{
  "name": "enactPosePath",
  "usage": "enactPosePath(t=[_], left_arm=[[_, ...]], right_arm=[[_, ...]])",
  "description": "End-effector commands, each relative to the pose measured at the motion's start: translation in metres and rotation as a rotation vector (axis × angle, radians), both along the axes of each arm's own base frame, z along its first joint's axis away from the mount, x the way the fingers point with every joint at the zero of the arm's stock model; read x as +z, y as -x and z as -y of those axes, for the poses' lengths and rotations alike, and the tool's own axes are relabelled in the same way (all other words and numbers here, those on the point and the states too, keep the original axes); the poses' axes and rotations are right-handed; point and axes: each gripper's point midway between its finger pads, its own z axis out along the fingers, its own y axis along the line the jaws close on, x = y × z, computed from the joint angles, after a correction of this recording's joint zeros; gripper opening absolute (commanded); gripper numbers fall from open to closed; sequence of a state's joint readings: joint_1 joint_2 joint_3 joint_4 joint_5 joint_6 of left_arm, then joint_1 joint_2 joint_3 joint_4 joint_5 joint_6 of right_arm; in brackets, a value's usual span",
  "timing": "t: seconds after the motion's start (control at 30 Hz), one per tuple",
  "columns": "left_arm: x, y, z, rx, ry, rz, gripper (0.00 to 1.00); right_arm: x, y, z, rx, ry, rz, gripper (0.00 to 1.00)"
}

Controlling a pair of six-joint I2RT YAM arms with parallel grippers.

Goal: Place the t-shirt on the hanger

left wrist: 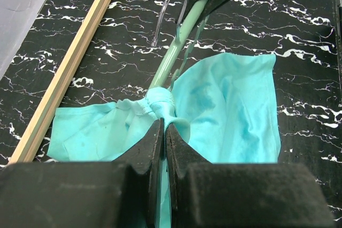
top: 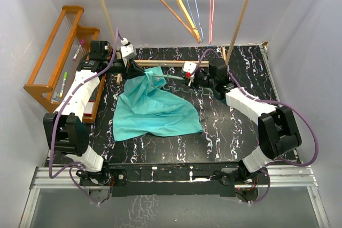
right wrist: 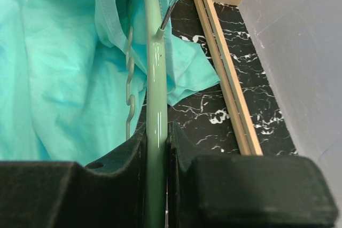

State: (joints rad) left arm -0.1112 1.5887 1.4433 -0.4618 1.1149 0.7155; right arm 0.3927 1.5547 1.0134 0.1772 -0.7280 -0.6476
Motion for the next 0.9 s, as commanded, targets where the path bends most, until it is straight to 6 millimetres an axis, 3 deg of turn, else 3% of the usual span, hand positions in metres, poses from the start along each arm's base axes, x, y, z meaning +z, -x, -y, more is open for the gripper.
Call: enactPosePath(t=[0.0,0.87], left_arm=[[0.008,0.014,0.004,-0.048,0.021,0.023,0.00],[-0.008,0.034,0.032,-0.126,0.018,-0.057,0.00]], right_arm=[[0.050,-0.012,0.002,0.008,0.030,0.183,0.08],[0.045,-0.026,-0.011,0.069,0.121,0.385,0.08]])
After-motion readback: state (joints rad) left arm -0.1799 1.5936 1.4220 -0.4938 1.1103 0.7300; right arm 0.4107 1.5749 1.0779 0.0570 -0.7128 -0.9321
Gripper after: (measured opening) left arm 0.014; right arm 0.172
